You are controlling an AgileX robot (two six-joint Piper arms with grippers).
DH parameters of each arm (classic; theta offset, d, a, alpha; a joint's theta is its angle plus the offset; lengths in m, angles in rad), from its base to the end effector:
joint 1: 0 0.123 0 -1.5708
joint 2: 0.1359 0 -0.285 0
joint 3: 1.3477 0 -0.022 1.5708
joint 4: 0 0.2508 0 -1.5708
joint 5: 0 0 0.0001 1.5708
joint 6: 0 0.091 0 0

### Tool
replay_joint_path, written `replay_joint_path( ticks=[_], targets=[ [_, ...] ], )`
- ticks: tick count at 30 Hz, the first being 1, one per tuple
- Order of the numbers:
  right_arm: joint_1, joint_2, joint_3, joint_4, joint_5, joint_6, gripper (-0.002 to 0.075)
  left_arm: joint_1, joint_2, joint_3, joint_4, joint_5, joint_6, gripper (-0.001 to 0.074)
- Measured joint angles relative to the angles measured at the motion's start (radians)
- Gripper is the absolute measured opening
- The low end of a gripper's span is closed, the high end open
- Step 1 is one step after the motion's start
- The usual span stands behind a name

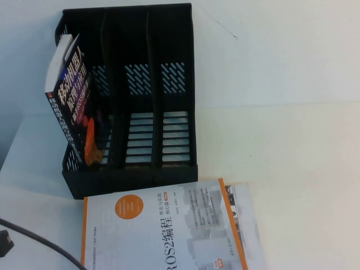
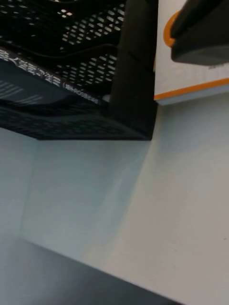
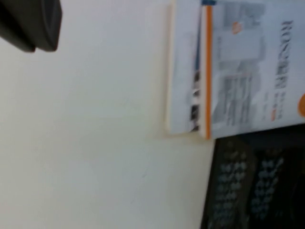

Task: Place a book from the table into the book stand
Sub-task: Push book with right arm

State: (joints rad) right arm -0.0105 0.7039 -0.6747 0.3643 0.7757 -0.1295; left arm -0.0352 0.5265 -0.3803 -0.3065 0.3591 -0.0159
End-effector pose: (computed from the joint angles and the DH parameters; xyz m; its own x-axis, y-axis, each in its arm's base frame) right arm 0.1273 0.0214 0.3159 -0.6508 0.1384 -0.7466 -0.0957 0.9605 0.2615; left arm 0.1097 -0.0135 0.2699 -0.4133 -0.2832 -0.8654 0.0092 0.9490 -0.3150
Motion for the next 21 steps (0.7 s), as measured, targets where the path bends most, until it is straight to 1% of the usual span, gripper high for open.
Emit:
replay_joint_path(
  ticks=[4, 6, 8, 11, 15, 18, 21],
  targets=[
    [0.013, 0.241, -0.026, 0.29, 0.014, -0.244, 0.0005, 0.0, 0.094, -0.054, -0.075, 0.082, 0.039, -0.0003],
    [0.056, 0.369, -0.038, 0.376, -0.003, -0.319, 0.0005, 0.0, 0.147, -0.08, -0.115, 0.143, 0.084, -0.0003],
    [0.132, 0.489, -0.056, 0.407, -0.058, -0.352, 0.0005, 0.0, 0.202, -0.099, -0.173, 0.197, 0.155, -0.0003],
    [0.251, 0.642, -0.096, 0.413, -0.135, -0.347, 0.0005, 0.0, 0.273, -0.112, -0.282, 0.258, 0.274, -0.0003],
    [0.371, 0.827, -0.186, 0.358, -0.157, -0.281, 0.0005, 0.0, 0.353, -0.114, -0.438, 0.327, 0.422, -0.0003],
    [0.425, 0.939, -0.279, 0.244, -0.144, -0.188, 0.0005, 0.0, 0.398, -0.114, -0.51, 0.347, 0.474, -0.0003],
    [0.454, 1.008, -0.353, 0.15, -0.134, -0.12, 0.0005, 0.0, 0.433, -0.114, -0.547, 0.341, 0.498, -0.0003]
  ],
)
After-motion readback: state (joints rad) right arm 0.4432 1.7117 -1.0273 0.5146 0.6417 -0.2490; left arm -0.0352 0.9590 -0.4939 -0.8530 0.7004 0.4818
